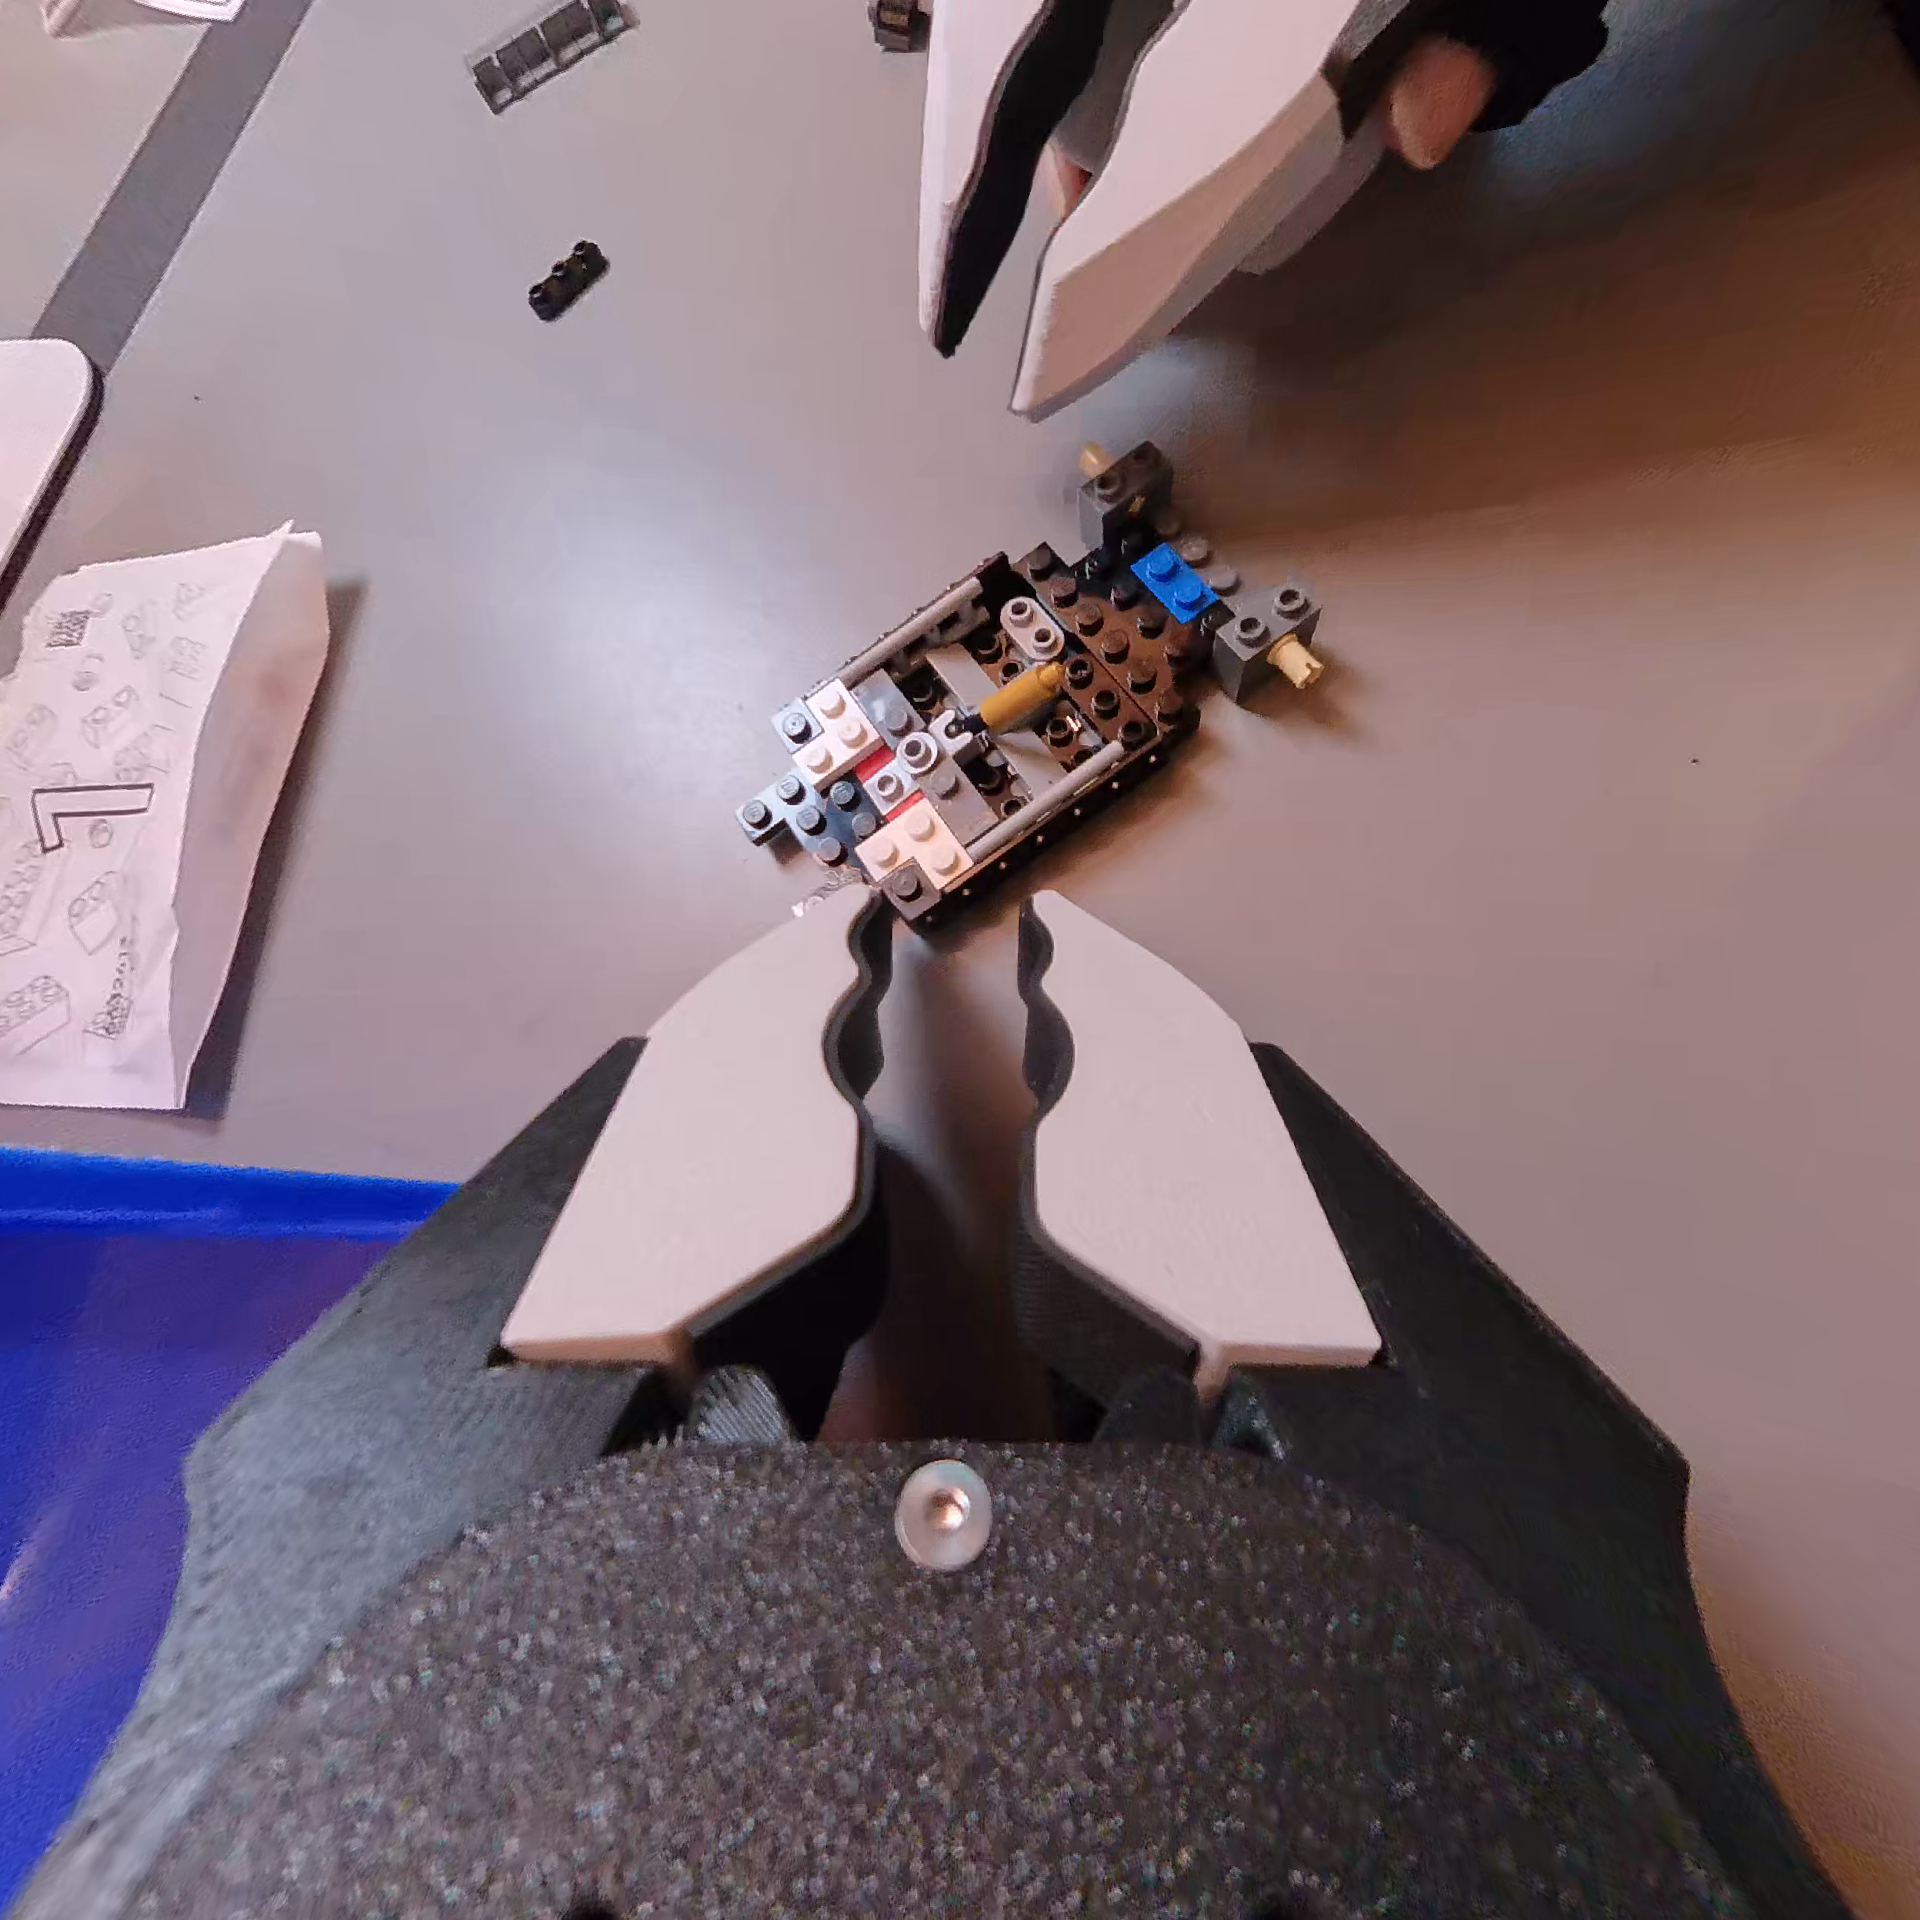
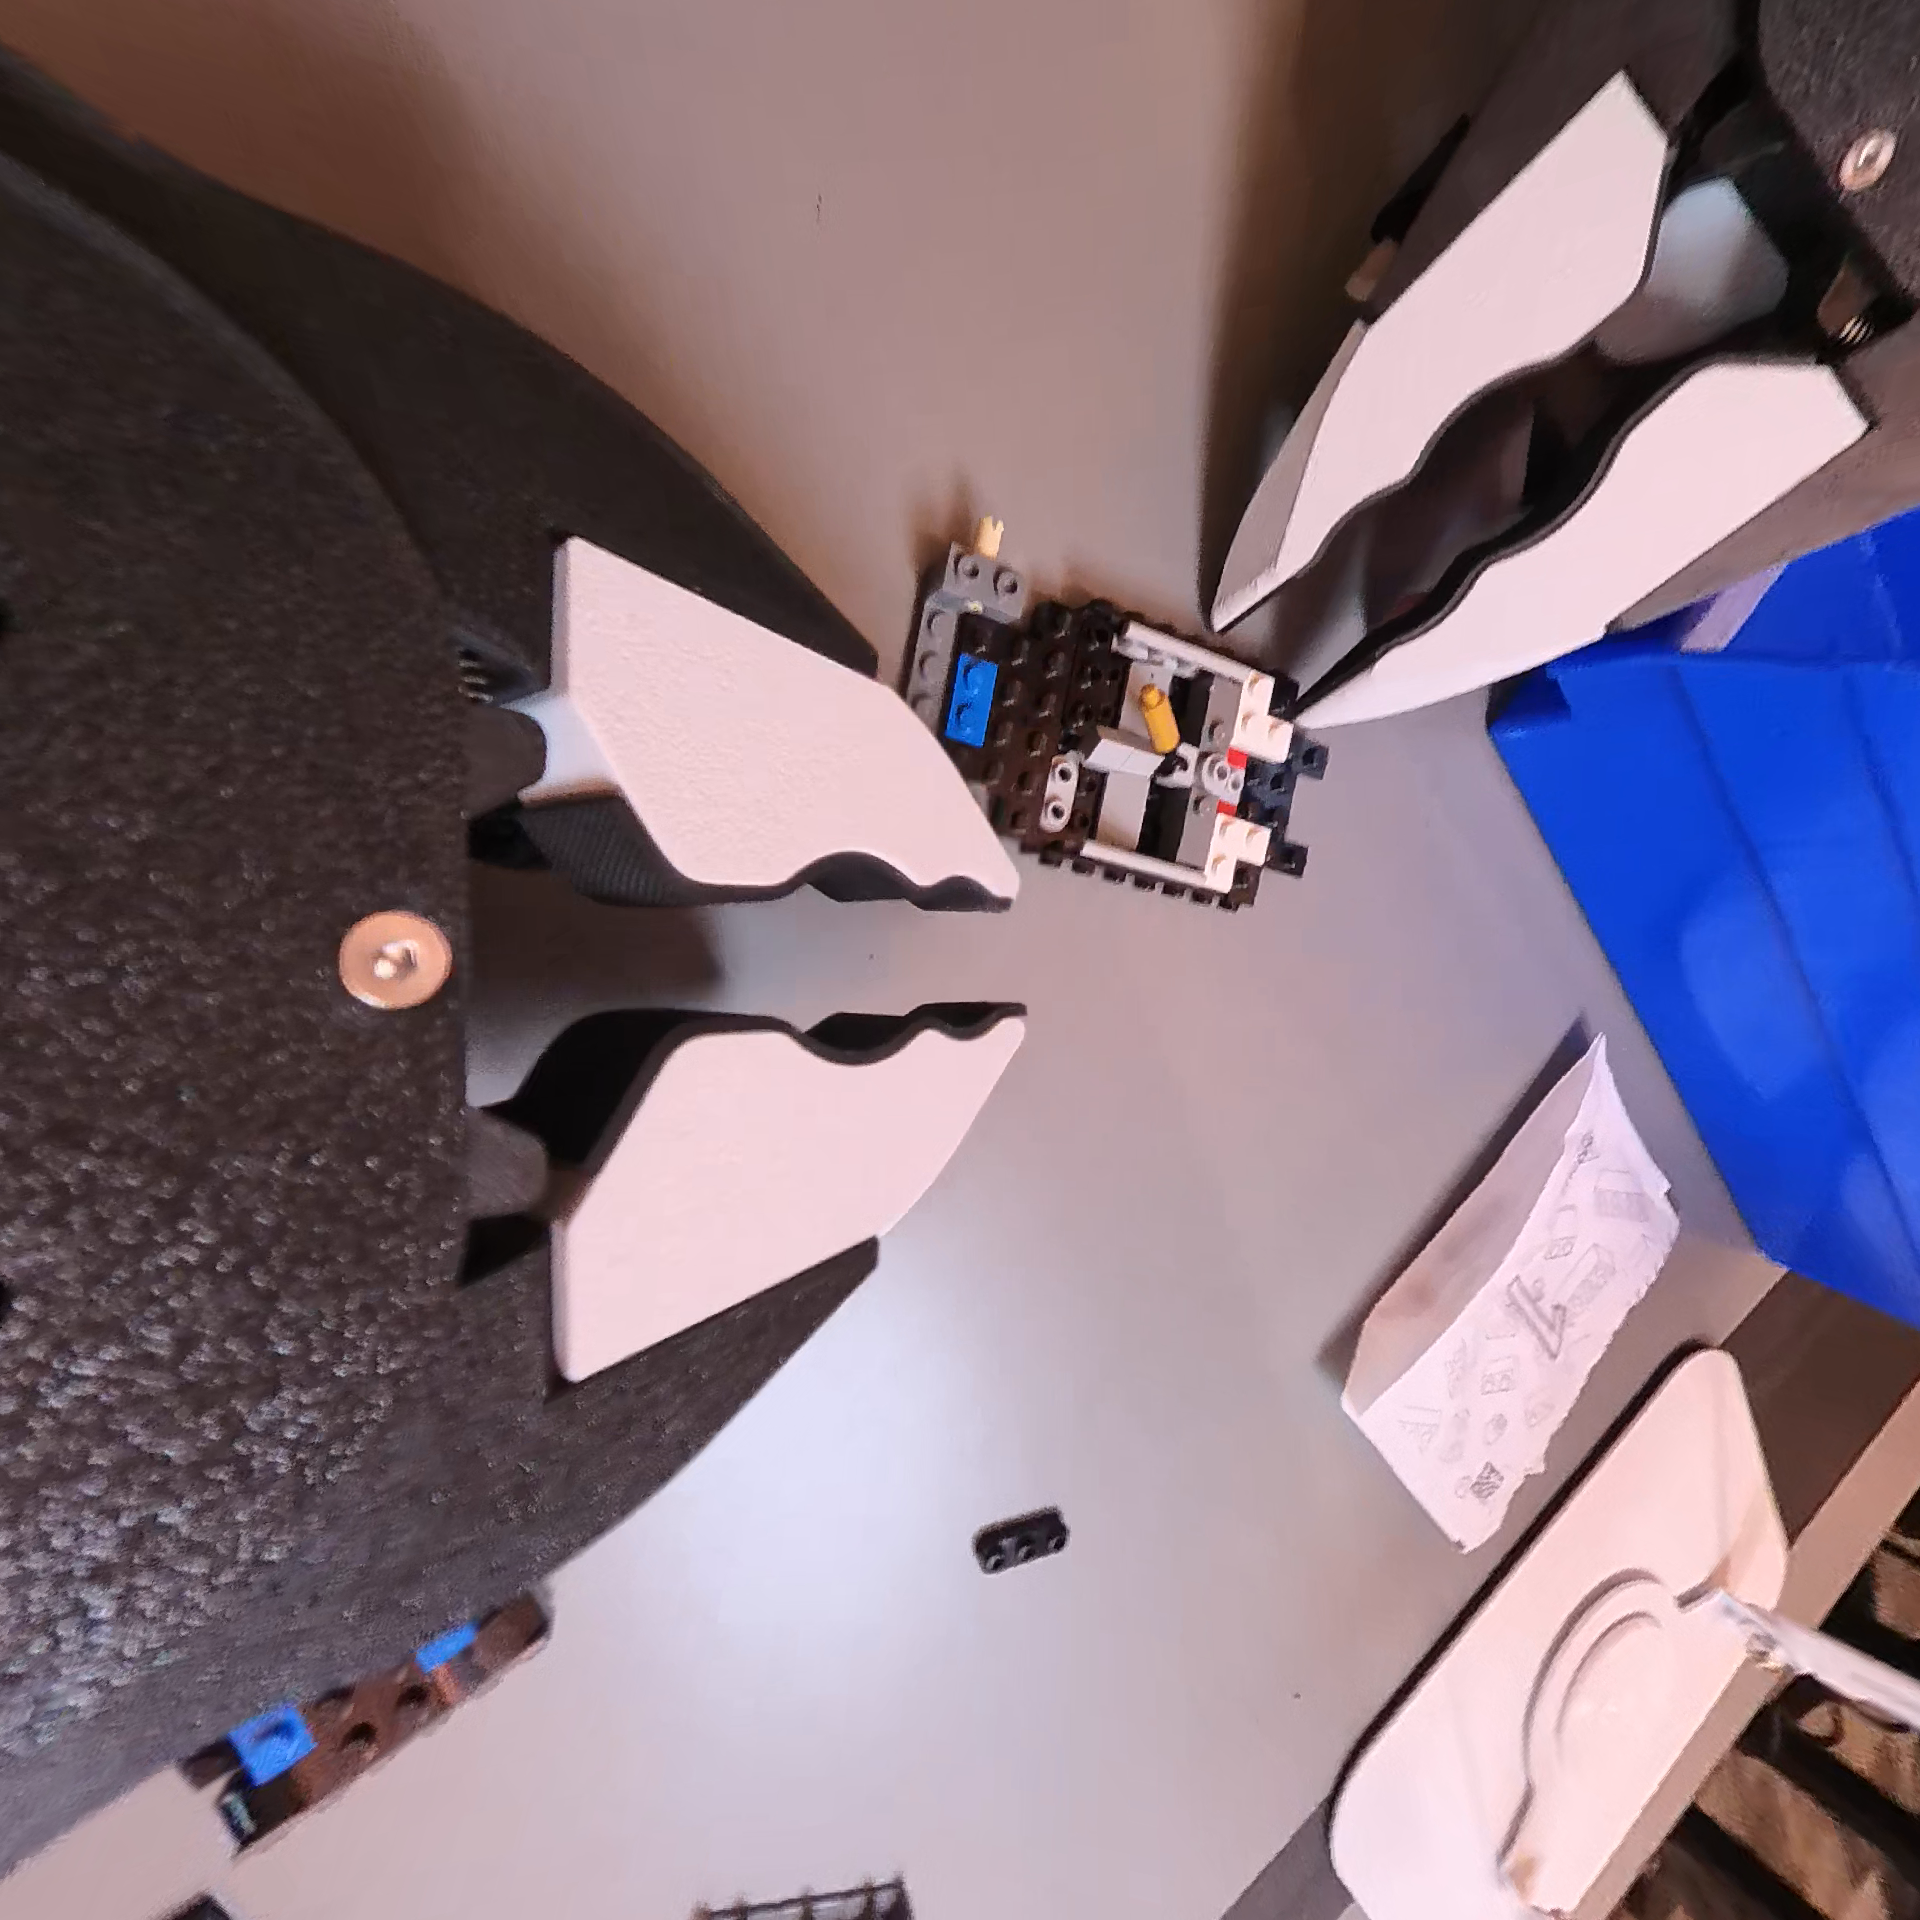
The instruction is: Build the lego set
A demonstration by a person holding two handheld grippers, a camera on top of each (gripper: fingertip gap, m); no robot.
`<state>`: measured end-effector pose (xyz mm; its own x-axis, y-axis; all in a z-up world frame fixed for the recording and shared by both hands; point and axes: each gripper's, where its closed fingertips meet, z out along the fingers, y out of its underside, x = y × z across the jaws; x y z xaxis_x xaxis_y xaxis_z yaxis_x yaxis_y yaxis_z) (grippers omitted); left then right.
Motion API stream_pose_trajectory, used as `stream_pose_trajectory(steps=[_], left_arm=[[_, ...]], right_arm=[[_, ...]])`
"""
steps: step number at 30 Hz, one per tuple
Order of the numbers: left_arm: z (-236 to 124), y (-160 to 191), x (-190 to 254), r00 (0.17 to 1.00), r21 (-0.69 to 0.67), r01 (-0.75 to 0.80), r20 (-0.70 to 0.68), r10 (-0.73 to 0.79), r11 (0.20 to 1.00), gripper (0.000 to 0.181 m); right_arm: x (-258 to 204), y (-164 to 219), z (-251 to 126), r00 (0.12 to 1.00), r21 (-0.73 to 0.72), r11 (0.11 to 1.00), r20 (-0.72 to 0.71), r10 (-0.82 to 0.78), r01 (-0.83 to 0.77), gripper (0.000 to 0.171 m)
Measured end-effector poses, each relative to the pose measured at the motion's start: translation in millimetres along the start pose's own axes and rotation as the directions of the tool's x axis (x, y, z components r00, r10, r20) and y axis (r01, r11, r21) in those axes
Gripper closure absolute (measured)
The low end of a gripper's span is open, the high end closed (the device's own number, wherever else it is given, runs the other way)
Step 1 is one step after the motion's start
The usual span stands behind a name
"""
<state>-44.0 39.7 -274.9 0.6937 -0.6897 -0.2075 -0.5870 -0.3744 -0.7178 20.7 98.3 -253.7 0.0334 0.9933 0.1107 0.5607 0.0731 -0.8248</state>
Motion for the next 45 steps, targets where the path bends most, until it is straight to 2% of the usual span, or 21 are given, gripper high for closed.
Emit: stream_pose_trajectory(steps=[4,8,19,26,31,38,45], left_arm=[[0.1,0.5,-2.5,1.000,-0.001,0.008,0.008,-0.008,1.000,0.159],[-1.8,0.1,-3.5,1.000,-0.002,0.007,0.013,-0.007,1.000,0.159],[-5.0,5.6,3.0,0.998,-0.031,0.034,-0.053,-0.036,0.999,0.161],[-8.5,-0.4,7.2,0.989,0.013,0.090,-0.117,-0.088,0.996,0.155],[-9.6,-4.9,13.8,0.979,0.035,0.118,-0.169,-0.111,0.992,0.151],[-6.9,-5.1,25.3,0.971,0.030,0.104,-0.220,-0.095,0.994,0.142],[-5.4,-5.7,27.4,0.973,0.035,0.089,-0.219,-0.080,0.995,0.141]], right_arm=[[4.0,7.3,2.9,1.000,-0.040,0.999,-0.014,0.028,-0.028,0.155],[-3.8,10.7,5.9,1.000,-0.068,0.998,0.010,-0.017,0.018,0.155],[-42.8,6.4,2.3,0.973,-0.029,0.991,0.198,-0.119,0.128,0.157],[-33.7,0.9,-1.8,0.981,-0.002,0.995,0.167,-0.099,0.101,0.156],[-27.5,7.8,0.0,0.985,-0.044,0.993,0.137,-0.103,0.110,0.156],[-40.8,13.2,3.1,0.972,-0.076,0.983,0.179,-0.152,0.168,0.156],[-49.1,11.4,3.0,0.963,-0.063,0.980,0.209,-0.173,0.189,0.156]])
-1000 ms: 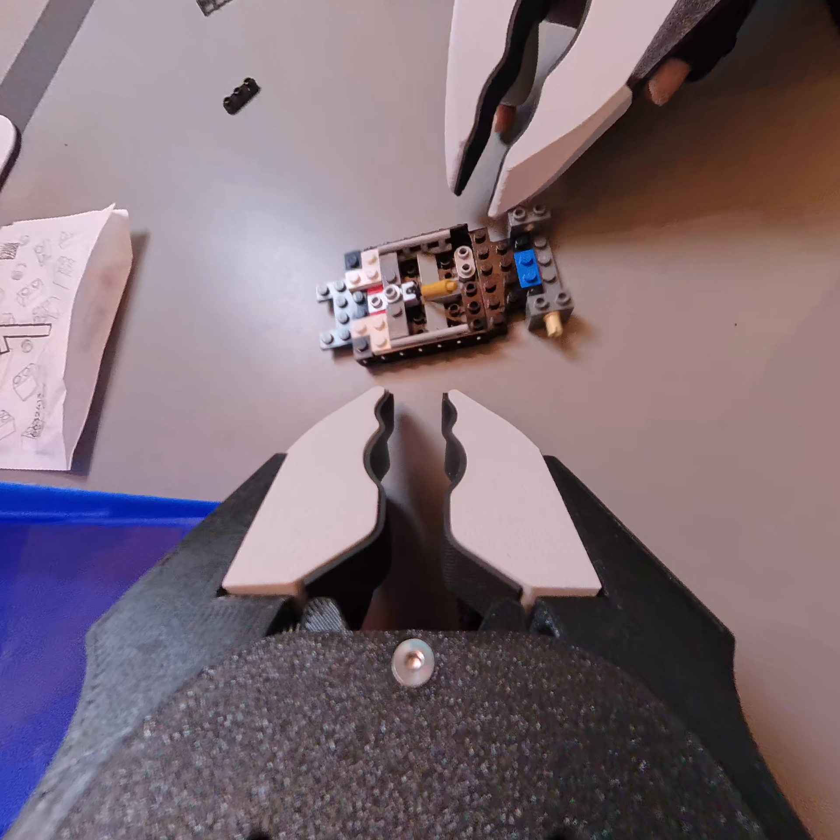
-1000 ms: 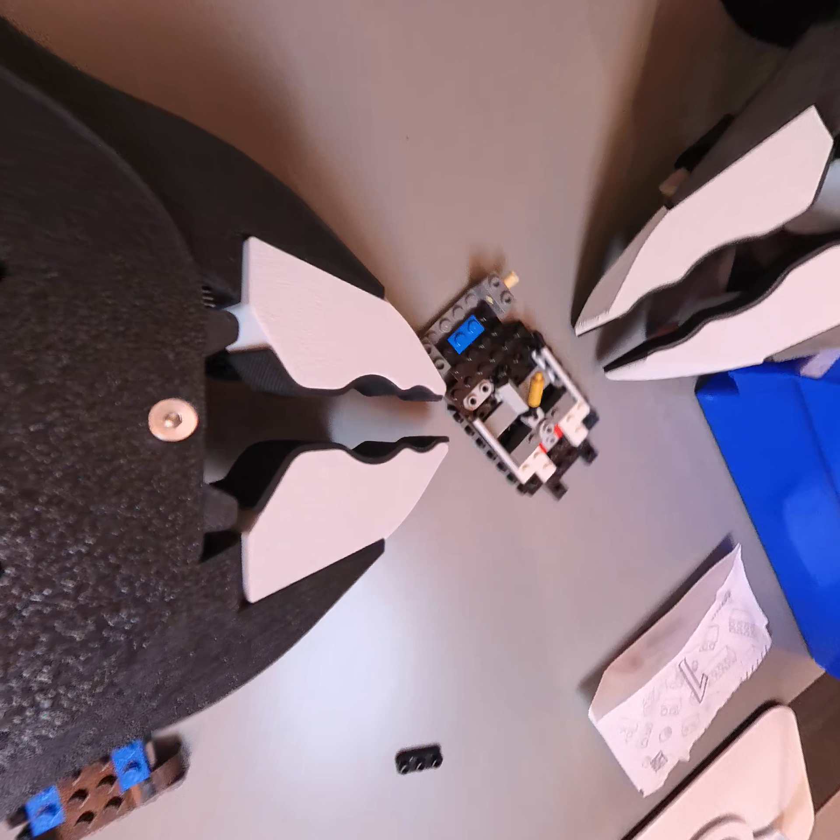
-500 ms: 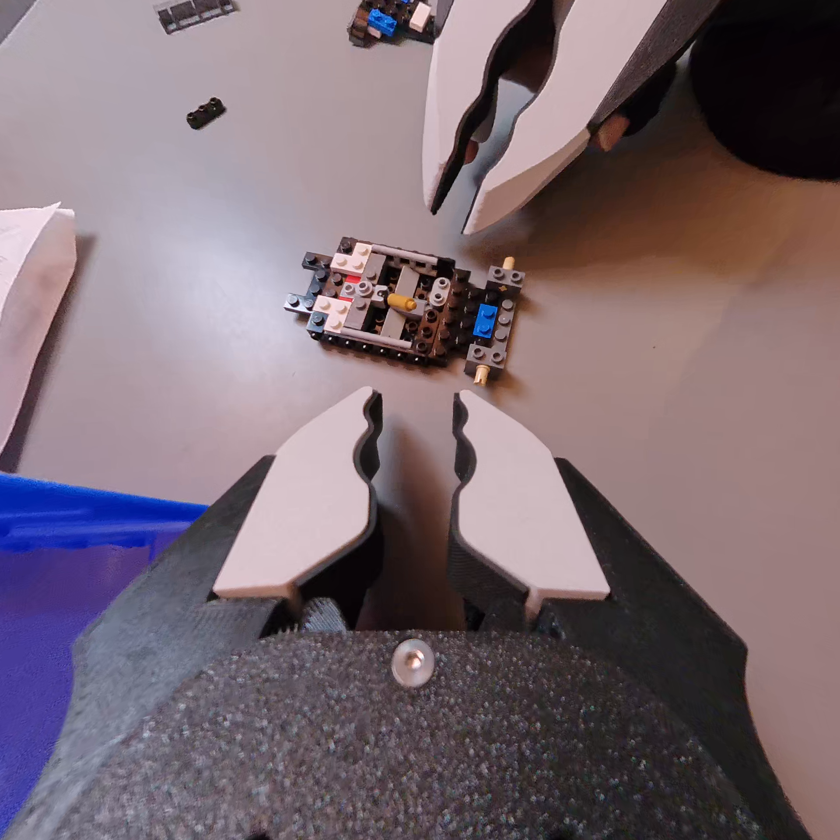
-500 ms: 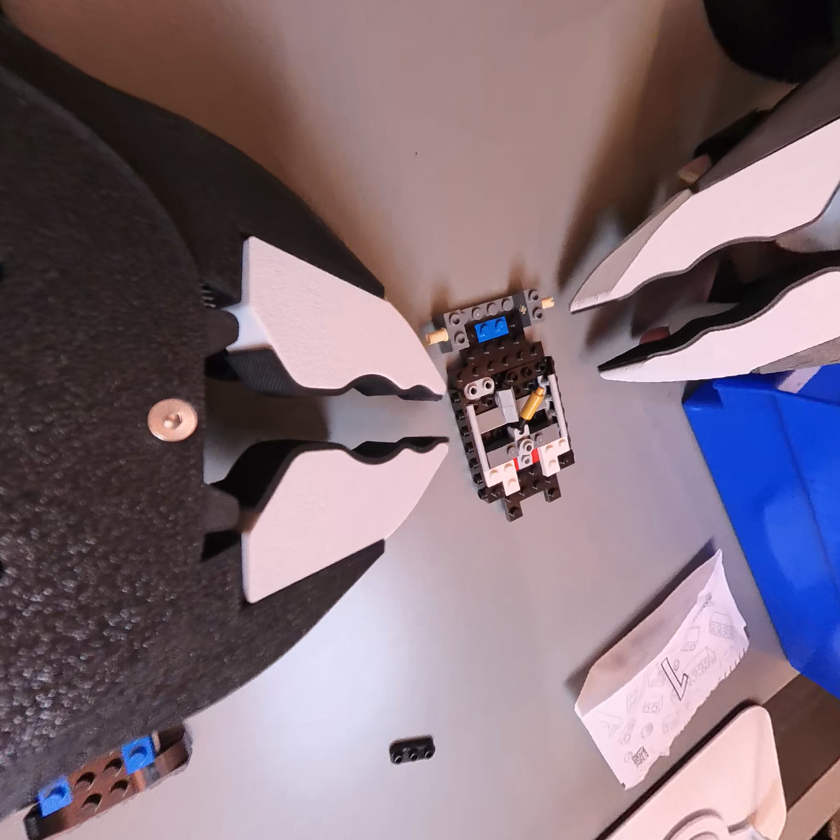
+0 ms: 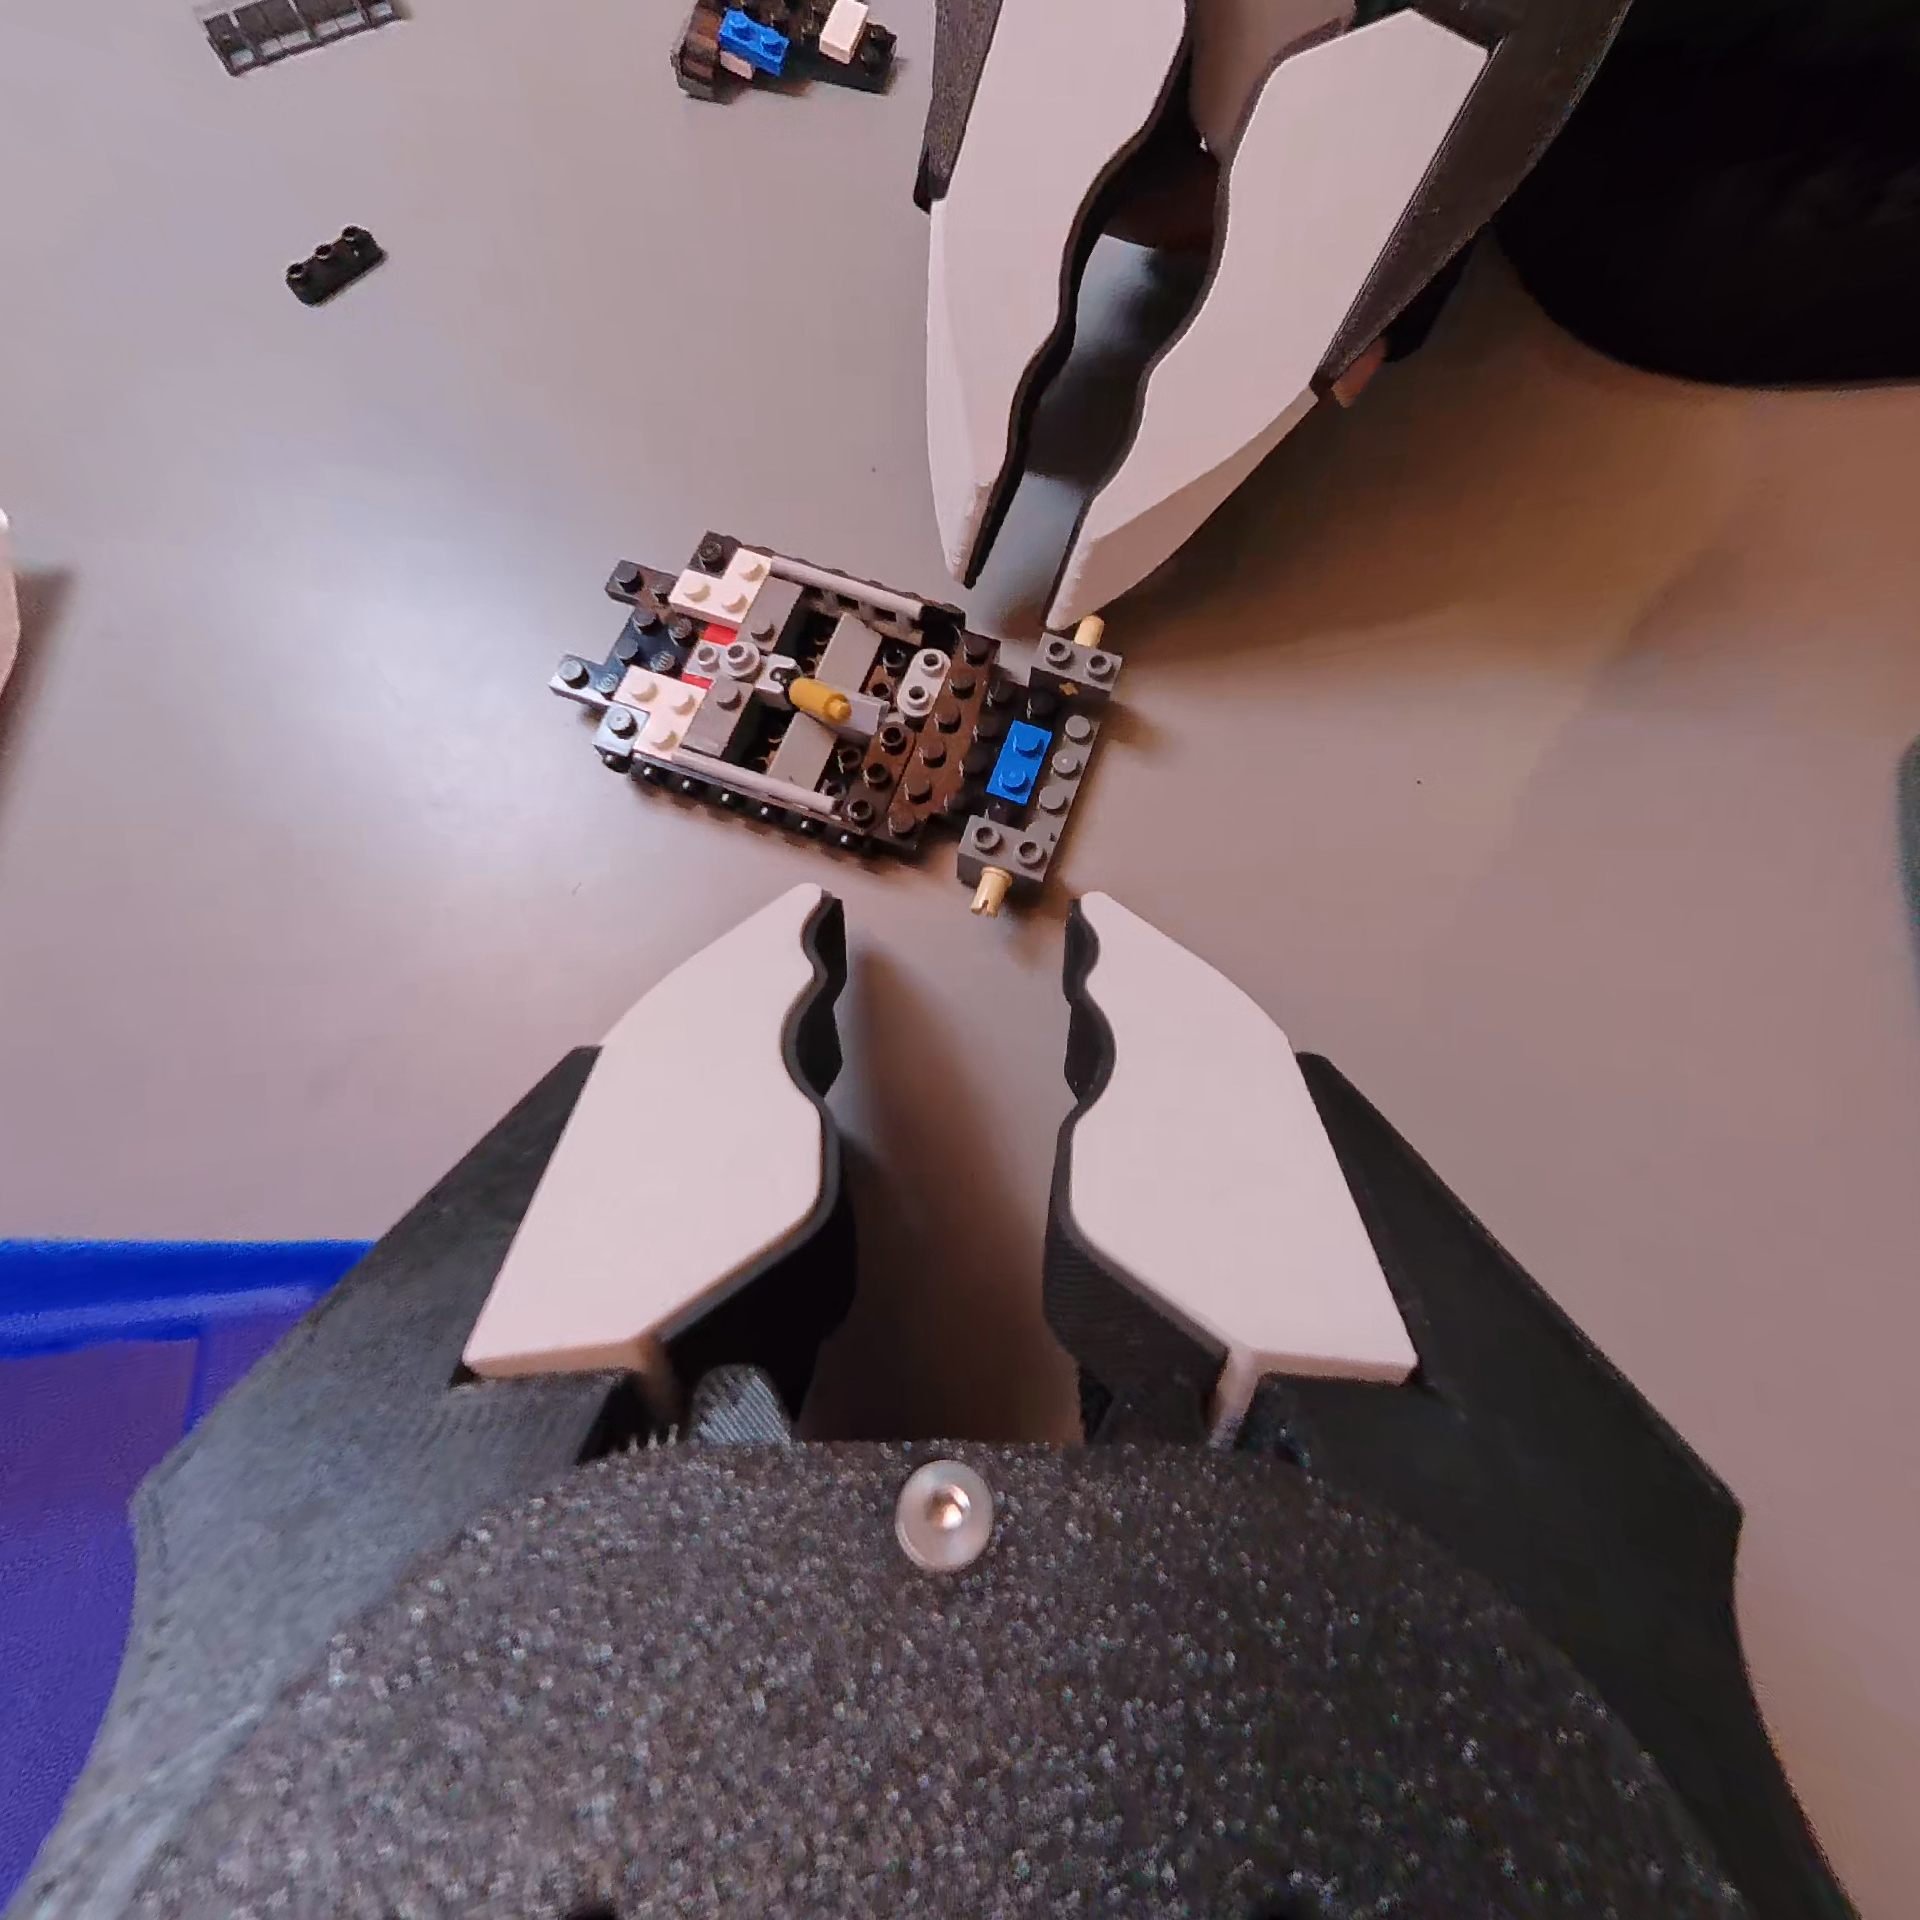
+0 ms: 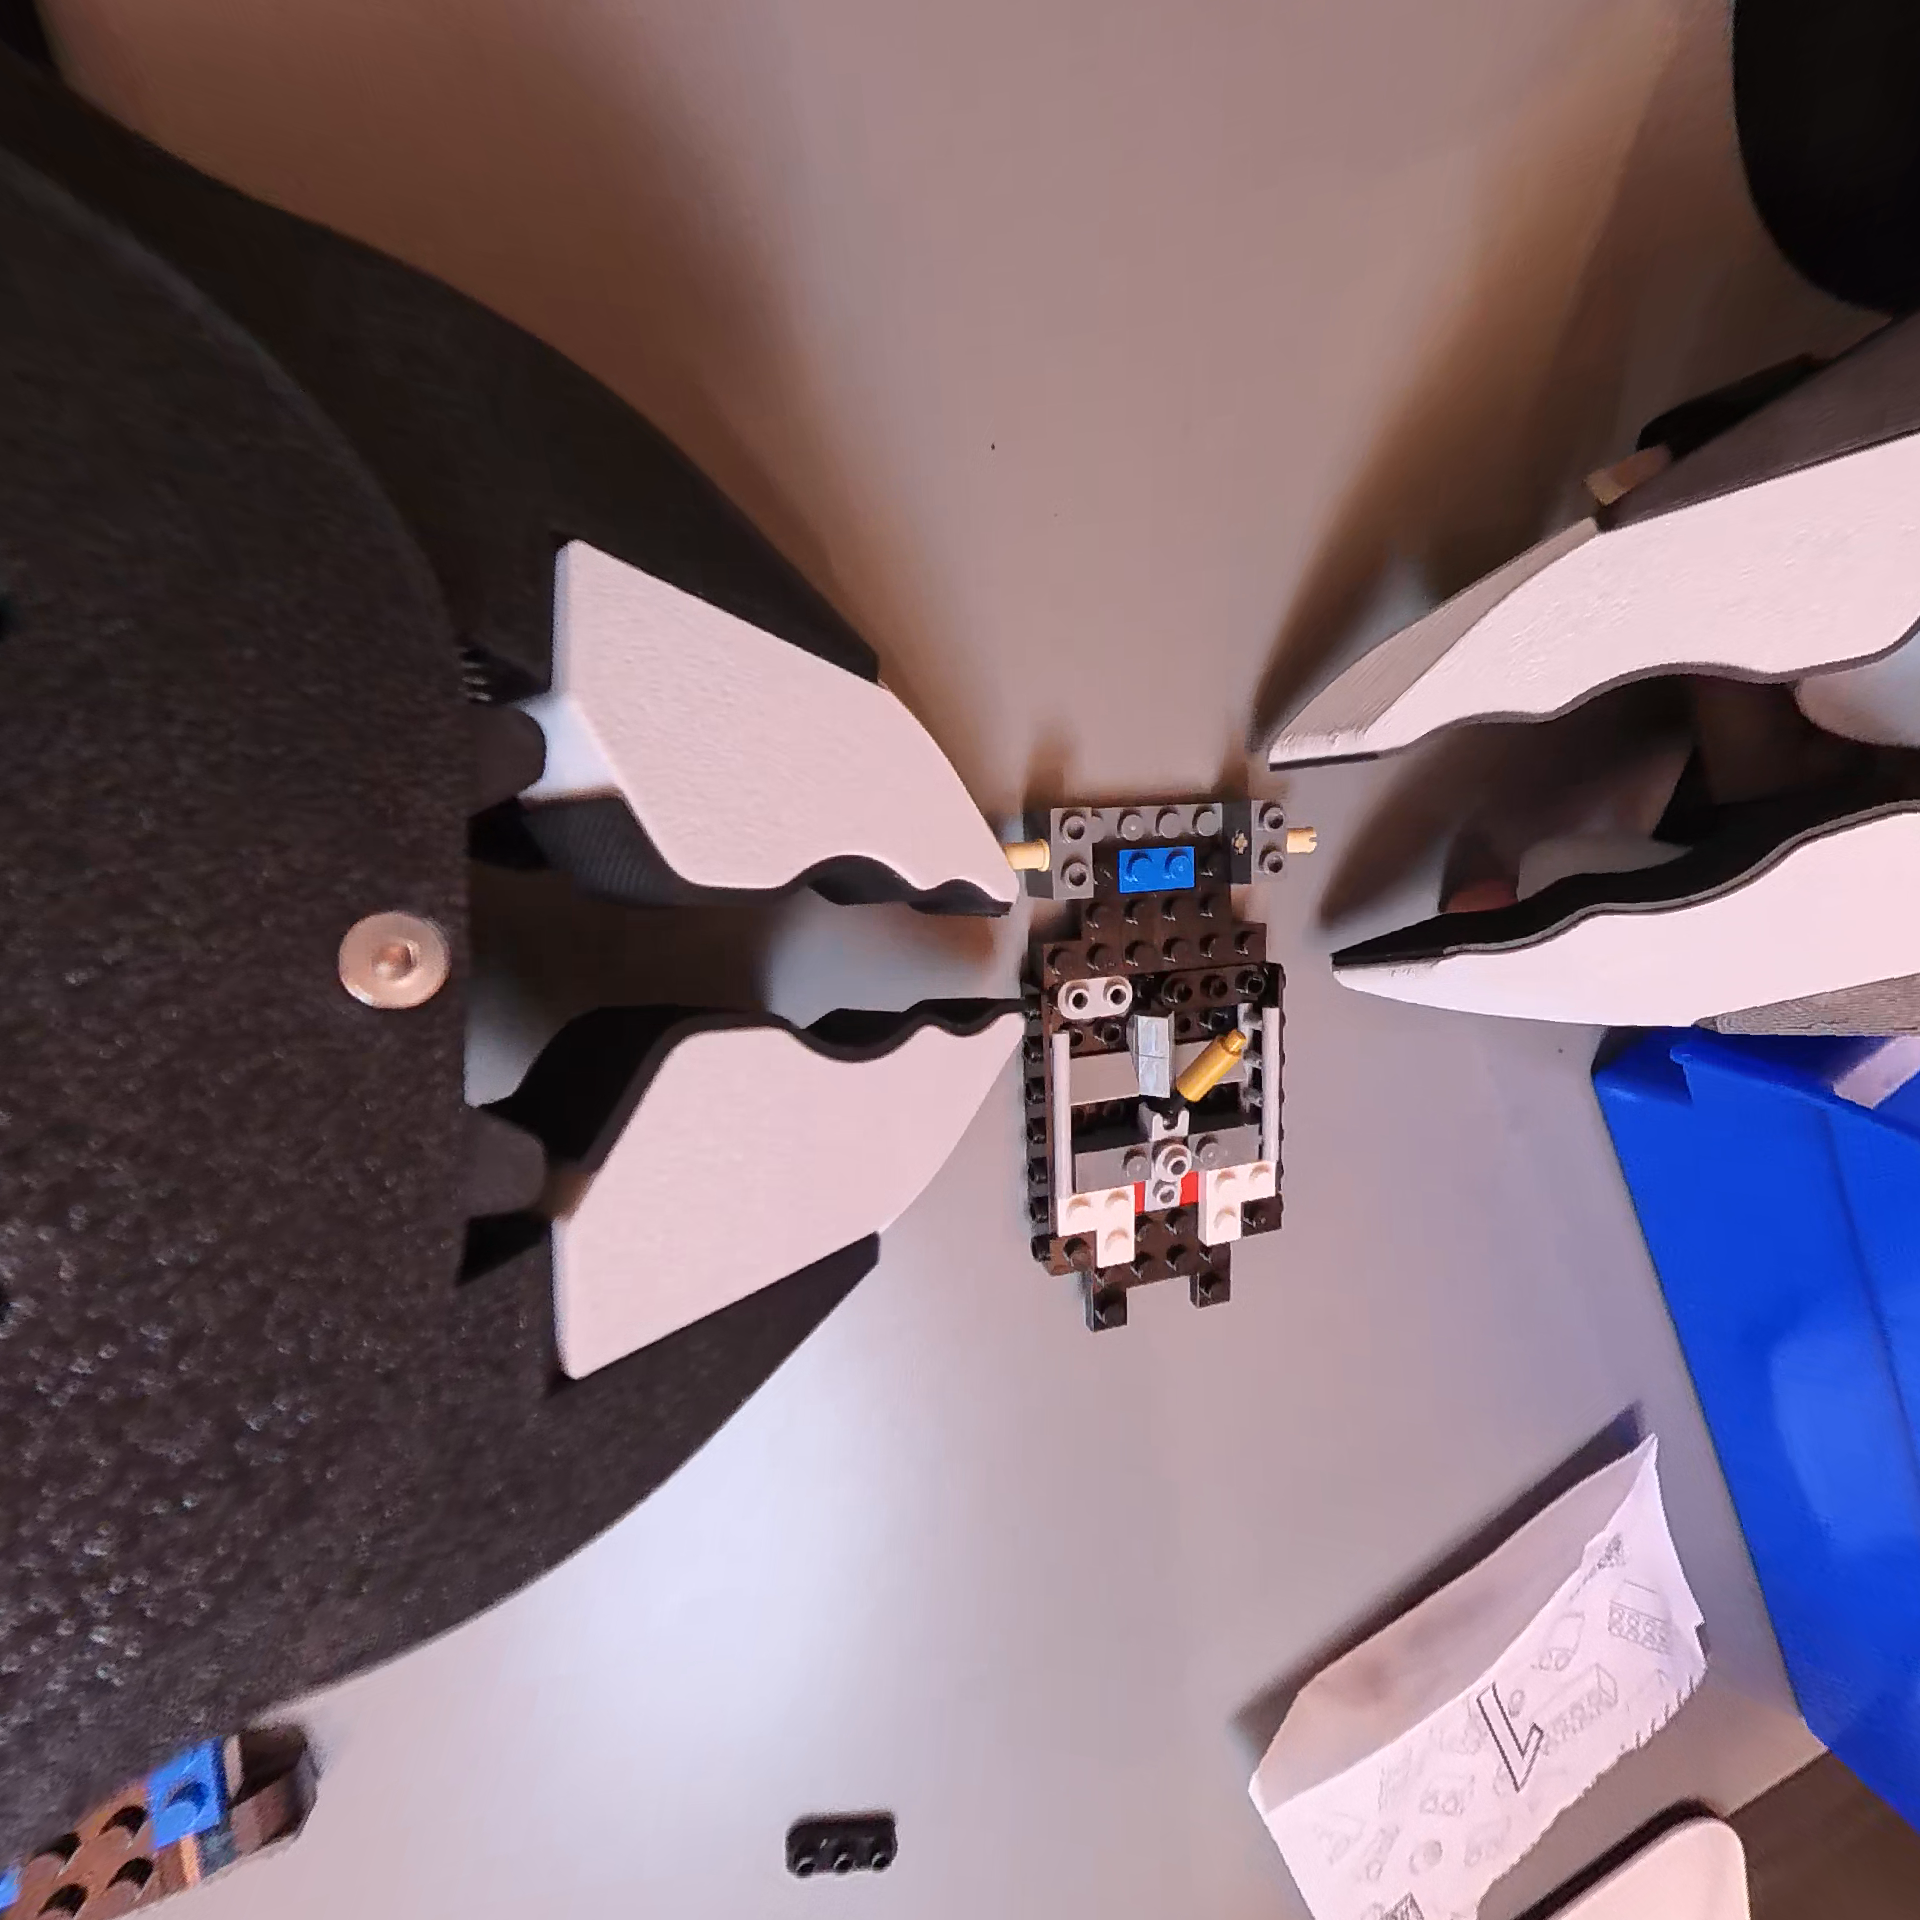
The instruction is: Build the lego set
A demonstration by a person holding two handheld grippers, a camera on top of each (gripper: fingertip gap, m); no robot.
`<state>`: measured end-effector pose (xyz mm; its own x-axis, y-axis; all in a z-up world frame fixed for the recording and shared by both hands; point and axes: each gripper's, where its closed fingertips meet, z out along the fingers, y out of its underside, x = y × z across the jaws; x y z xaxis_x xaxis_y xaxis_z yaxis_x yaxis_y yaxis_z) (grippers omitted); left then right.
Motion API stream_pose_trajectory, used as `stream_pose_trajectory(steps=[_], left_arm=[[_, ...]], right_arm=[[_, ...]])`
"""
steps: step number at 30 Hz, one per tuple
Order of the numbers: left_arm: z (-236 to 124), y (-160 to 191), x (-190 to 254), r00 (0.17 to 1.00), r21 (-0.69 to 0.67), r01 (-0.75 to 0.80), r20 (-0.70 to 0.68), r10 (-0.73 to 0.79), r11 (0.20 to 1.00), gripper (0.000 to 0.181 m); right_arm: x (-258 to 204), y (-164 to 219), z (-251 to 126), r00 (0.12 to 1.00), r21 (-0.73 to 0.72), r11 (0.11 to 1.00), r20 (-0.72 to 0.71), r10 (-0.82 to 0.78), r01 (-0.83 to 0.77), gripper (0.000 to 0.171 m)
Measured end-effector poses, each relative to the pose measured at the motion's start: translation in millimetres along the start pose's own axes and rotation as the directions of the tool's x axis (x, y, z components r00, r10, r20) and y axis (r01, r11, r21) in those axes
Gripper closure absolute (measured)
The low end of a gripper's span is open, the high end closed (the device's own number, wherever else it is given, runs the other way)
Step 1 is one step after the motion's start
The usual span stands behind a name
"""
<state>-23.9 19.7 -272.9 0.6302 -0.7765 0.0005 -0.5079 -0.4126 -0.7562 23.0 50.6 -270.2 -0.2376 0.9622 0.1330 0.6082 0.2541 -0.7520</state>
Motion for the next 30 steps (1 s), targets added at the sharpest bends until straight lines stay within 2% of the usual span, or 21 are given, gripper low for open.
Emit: stream_pose_trajectory(steps=[14,20,30], left_arm=[[6.3,-3.0,4.8,0.999,0.004,-0.049,0.015,0.049,0.999,0.145],[7.9,-6.1,7.1,0.999,0.022,-0.037,0.015,0.037,0.999,0.161],[8.0,-2.0,5.2,0.998,-0.020,-0.047,0.039,0.048,0.999,0.164]], right_arm=[[6.4,-5.9,-3.0,0.999,0.048,0.998,-0.012,0.046,-0.046,0.156],[8.5,-8.2,-3.1,0.998,0.065,0.996,-0.016,0.069,-0.068,0.154],[11.2,-10.8,-0.6,0.994,0.095,0.989,-0.006,0.112,-0.111,0.154]])
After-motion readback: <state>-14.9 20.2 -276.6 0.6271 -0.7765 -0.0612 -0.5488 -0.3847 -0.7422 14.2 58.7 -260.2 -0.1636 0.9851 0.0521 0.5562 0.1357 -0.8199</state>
